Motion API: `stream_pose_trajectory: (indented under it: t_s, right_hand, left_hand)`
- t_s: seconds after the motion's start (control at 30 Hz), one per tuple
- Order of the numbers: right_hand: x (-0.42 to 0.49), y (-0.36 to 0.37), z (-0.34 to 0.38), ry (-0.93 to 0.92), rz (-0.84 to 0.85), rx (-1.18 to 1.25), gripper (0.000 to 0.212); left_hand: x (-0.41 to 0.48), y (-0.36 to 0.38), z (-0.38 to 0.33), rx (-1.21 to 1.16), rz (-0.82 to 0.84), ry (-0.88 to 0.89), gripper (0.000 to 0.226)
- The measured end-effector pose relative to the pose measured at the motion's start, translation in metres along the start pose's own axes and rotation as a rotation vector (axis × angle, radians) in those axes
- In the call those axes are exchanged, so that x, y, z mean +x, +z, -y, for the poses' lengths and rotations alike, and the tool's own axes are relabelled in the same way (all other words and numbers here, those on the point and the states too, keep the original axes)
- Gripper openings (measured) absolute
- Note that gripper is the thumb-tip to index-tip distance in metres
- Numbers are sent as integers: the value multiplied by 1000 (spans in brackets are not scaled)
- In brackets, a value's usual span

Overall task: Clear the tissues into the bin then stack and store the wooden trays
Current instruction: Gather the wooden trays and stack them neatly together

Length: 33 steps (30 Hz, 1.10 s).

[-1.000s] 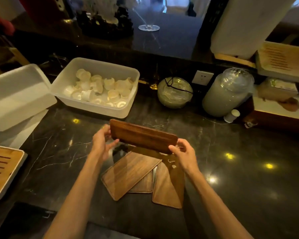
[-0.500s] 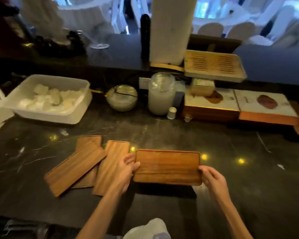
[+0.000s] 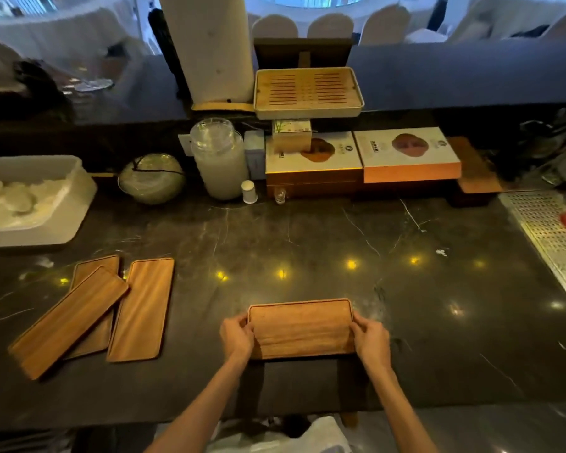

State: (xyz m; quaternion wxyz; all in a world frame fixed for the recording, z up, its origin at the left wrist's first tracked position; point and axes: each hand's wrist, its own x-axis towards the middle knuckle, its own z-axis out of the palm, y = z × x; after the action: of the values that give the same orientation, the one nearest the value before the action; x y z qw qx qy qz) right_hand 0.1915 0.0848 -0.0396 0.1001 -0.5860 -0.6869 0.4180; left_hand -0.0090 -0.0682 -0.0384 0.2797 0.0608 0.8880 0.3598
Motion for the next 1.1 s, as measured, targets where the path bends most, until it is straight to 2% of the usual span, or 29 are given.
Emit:
stream_pose_trajectory:
  t_s: [0.17, 0.37, 0.47, 0.53, 0.63, 0.7, 0.77, 0.87, 1.0, 1.1]
  right_hand:
    - [-1, 7, -11, 16, 22, -110, 24]
    - [-9, 15, -14, -68, -57, -141, 23]
    - [-17, 20, -4, -28, -49, -280, 34]
    - [-24, 29, 9, -19, -86, -409, 45]
    - [-35, 56, 47, -131, -108, -477, 49]
    - [-40, 85, 82, -212, -3, -468, 51]
    - [-46, 120, 122, -310, 130, -452, 48]
    - [-60, 180, 186, -464, 287, -422, 39]
    - [-79, 261, 262, -551, 435, -397, 36]
    - [-87, 317, 310, -535, 494, -400, 31]
  left_hand:
    - [-5, 0, 8, 69, 13, 18, 31]
    - [-1, -7, 14, 63, 96, 36, 24]
    - [4, -20, 21, 5, 171, 39, 26]
    - [10, -38, 27, -25, 166, 50, 30]
    - [31, -83, 43, -63, 97, 85, 29]
    - [49, -124, 58, -154, 51, 36, 29]
    - [70, -172, 78, -227, -67, -30, 29]
    - [98, -246, 113, -233, -297, -95, 25]
    - [128, -325, 159, -164, -516, -237, 28]
    - [143, -361, 189, -66, -471, -417, 34]
